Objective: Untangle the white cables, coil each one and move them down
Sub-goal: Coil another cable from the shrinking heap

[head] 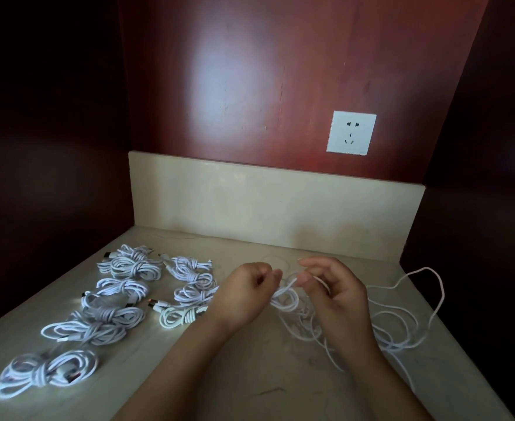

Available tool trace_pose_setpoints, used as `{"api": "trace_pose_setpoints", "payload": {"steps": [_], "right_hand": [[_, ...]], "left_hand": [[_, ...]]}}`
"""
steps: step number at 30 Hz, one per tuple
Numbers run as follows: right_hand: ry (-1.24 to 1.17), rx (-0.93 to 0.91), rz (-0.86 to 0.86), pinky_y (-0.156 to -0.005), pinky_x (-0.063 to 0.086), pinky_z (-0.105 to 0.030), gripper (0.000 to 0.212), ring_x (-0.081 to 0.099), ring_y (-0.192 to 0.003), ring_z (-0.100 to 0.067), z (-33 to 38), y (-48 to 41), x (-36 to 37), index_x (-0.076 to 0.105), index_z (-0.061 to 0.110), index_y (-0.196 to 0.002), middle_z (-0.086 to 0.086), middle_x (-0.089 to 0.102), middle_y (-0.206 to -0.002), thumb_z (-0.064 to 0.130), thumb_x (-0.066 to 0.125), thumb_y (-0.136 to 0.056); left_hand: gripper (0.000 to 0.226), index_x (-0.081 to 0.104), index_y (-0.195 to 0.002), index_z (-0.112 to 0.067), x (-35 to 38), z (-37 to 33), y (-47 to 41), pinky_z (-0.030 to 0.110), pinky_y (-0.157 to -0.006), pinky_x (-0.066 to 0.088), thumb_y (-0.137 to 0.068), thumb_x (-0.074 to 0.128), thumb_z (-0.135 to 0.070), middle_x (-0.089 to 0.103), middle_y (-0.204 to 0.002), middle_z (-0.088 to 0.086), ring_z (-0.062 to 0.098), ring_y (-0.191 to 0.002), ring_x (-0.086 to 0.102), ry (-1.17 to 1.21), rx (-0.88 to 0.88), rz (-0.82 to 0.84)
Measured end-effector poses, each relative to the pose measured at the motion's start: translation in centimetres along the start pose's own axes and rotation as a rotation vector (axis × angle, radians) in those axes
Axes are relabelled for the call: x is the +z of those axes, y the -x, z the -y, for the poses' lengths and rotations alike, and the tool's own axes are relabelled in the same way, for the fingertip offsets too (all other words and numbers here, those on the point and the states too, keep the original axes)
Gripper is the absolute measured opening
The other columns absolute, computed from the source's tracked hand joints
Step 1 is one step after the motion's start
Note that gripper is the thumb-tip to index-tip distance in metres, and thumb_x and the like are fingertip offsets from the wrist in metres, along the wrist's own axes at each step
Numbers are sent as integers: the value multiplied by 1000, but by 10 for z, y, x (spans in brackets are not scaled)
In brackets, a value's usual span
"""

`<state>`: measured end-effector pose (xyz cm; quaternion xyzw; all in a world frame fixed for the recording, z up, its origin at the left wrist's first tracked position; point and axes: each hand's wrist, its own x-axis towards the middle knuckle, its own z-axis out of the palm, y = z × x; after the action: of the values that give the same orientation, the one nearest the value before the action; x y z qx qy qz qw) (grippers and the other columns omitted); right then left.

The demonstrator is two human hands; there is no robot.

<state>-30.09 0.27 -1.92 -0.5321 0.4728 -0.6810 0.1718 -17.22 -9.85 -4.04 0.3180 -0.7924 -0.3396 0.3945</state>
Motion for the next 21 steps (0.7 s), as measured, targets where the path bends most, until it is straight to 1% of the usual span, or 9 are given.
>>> {"api": "trace_pose_setpoints", "payload": {"steps": [5,8,10,12,13,16,17,19,21], "right_hand": [[-141,138,-64,-58,49,-17,16,64,-65,-10,-7,-4,3,68,8,-92,-7,71,-72,-7,64,-86],[-250,263,-32,-56,52,-23,12,66,-63,-16,-8,-3,6,65,4,-88,-12,72,-74,8,71,-79],[-265,311,-3,-55,53,-23,12,65,-60,-16,-11,-4,9,64,4,-86,-10,71,-72,8,73,-78],[-267,329,34,-56,52,-21,19,65,-62,-15,-13,-3,12,65,5,-86,-8,71,-73,4,76,-70],[-258,326,56,-55,51,-19,19,64,-62,-13,-15,-3,13,66,5,-86,-7,71,-72,4,71,-67],[-157,311,116,-42,33,-12,5,43,-42,-1,-16,1,20,65,3,-87,5,54,-51,-1,66,-84],[-102,294,139,-41,29,-13,9,37,-39,0,-18,3,23,65,3,-87,7,46,-47,0,59,-92],[41,216,198,-46,30,-15,20,38,-42,-1,-20,8,28,66,11,-83,9,45,-47,13,53,-99],[229,88,296,-56,35,-16,22,49,-54,0,-22,12,32,63,26,-80,16,54,-57,28,48,-95]], "left_hand": [[53,43,-58,-14,4,-11,4,28,-54,33,-90,43,-55,41,-50,-10,8,-50,37,128,38,157],[44,56,-62,-19,6,-22,8,28,-57,40,-94,43,-46,54,-56,-9,4,-55,48,220,102,126],[42,64,-67,-20,5,-29,9,23,-60,45,-98,44,-41,64,-62,-11,0,-61,56,268,135,80],[46,55,-57,-24,5,-33,10,14,-57,40,-102,45,-34,57,-53,-16,-7,-54,51,332,138,9],[50,47,-53,-23,5,-34,11,15,-55,37,-102,46,-33,51,-49,-16,-6,-50,46,350,135,-34],[42,42,-58,-24,3,-29,7,24,-55,33,-95,45,-44,40,-52,-13,3,-52,37,284,145,-187],[40,42,-60,-26,1,-26,6,26,-55,34,-94,44,-45,40,-53,-12,4,-53,37,252,135,-230],[41,41,-62,-24,-4,-21,5,28,-56,36,-96,42,-48,43,-54,-12,4,-53,39,141,122,-320],[42,39,-66,-22,-10,-20,5,30,-57,37,-100,41,-46,45,-54,-10,6,-52,42,62,111,-386]]}}
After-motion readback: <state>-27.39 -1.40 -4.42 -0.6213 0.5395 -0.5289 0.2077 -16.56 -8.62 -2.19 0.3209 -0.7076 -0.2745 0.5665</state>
